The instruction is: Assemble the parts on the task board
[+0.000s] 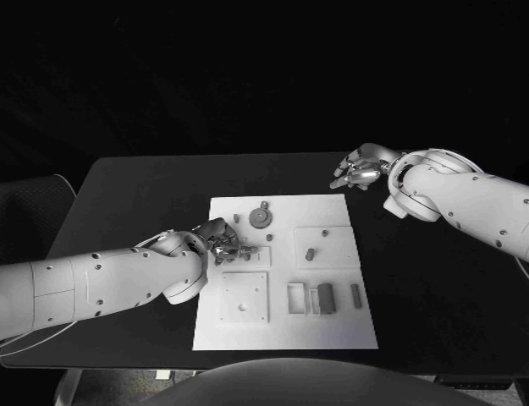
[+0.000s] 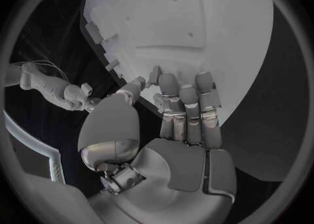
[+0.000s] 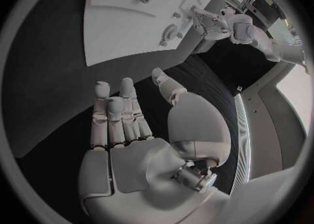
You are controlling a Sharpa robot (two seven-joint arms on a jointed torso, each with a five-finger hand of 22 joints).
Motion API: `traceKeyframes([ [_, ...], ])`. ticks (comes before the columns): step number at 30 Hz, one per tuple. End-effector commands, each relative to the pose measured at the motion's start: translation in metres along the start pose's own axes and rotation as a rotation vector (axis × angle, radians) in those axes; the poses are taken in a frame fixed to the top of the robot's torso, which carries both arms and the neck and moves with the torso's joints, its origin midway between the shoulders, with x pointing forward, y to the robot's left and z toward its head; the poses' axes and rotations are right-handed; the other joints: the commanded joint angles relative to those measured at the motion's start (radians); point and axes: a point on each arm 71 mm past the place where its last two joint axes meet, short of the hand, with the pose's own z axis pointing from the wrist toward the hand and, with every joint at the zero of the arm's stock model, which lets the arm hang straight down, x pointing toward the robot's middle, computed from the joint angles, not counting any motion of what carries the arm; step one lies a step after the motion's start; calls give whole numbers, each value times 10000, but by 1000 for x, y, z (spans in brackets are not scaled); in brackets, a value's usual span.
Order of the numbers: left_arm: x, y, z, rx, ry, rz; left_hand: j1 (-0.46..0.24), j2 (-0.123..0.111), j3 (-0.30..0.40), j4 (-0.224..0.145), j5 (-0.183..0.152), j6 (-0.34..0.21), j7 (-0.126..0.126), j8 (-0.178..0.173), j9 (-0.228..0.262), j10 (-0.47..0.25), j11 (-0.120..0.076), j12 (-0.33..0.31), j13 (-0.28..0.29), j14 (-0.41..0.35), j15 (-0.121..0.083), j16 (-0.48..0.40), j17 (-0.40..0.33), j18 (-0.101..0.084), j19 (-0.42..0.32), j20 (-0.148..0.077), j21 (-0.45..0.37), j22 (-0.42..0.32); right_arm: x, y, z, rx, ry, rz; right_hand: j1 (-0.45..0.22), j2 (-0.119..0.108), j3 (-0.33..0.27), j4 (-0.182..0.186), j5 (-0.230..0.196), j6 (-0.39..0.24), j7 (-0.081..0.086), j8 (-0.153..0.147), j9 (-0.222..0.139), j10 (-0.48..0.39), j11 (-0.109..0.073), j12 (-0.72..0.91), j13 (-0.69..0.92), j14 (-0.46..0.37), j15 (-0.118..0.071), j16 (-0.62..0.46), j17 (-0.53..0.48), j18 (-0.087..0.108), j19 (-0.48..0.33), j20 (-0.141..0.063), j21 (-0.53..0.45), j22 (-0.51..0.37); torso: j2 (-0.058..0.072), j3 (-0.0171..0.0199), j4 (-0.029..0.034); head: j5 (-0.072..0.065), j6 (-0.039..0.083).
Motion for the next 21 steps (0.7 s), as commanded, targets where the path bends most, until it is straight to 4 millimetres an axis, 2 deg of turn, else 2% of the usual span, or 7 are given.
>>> traceKeyframes([
  [1, 1, -2, 0, -46, 183, -62, 359, 286, -232, -226, 445, -43, 51, -134, -8, -103, 14, 50, 4, -76, 10, 41, -11, 133, -80, 10, 42, 203, 2, 1, 0, -51, 154, -52, -27, -16, 23, 63, 45, -25, 96, -64, -17, -18, 27, 40, -16, -20, -77, 2, -12, 163, -78, -7, -58, 151, 2, -2, 3, 4, 1],
  [4, 0, -1, 1, -130, 209, -189, 546, 537, -421, -428, 907, -3, 54, -224, -9, -111, 17, 53, -2, -81, 13, 37, -22, 123, -94, 8, 46, 197, 2, 1, 0, -50, 156, -52, -25, -15, 24, 62, 45, -25, 96, -64, -17, -18, 27, 40, -16, -20, -77, 3, -12, 163, -78, -8, -58, 151, 1, 2, 1, 1, -7],
  [7, 0, -1, 1, -185, 253, -268, 795, 672, -200, -516, 805, 35, 50, -287, -9, -102, 12, 54, -14, -66, 5, 27, -38, 118, -79, 3, 42, 187, 2, 1, 0, -49, 163, -53, -24, -14, 24, 62, 45, -25, 96, -64, -17, -18, 27, 40, -16, -20, -77, 3, -12, 163, -78, -8, -58, 151, 2, 2, -2, -3, -13],
  [17, 0, -1, 1, -249, 415, -390, 966, 719, 167, -824, 1117, 85, 67, -386, 20, -100, 28, 67, -33, -55, 21, 29, -54, 83, -70, 10, 53, 195, 2, 1, 0, -43, 182, -55, -20, -13, 24, 60, 45, -26, 96, -63, -18, -19, 27, 42, -17, -20, -76, 4, -12, 163, -78, -8, -57, 151, -1, 3, -3, -16, -28],
  [21, 1, -2, 1, -270, 487, -433, 927, 763, 348, -1161, 1378, 101, 76, -431, 56, -105, 36, 80, -42, -56, 31, 36, -61, 67, -67, 13, 67, 198, 2, 1, 0, -41, 182, -55, -20, -13, 24, 60, 45, -27, 97, -63, -18, -19, 27, 43, -17, -19, -76, 4, -12, 163, -77, -8, -57, 151, 0, 2, -1, -13, -33],
])
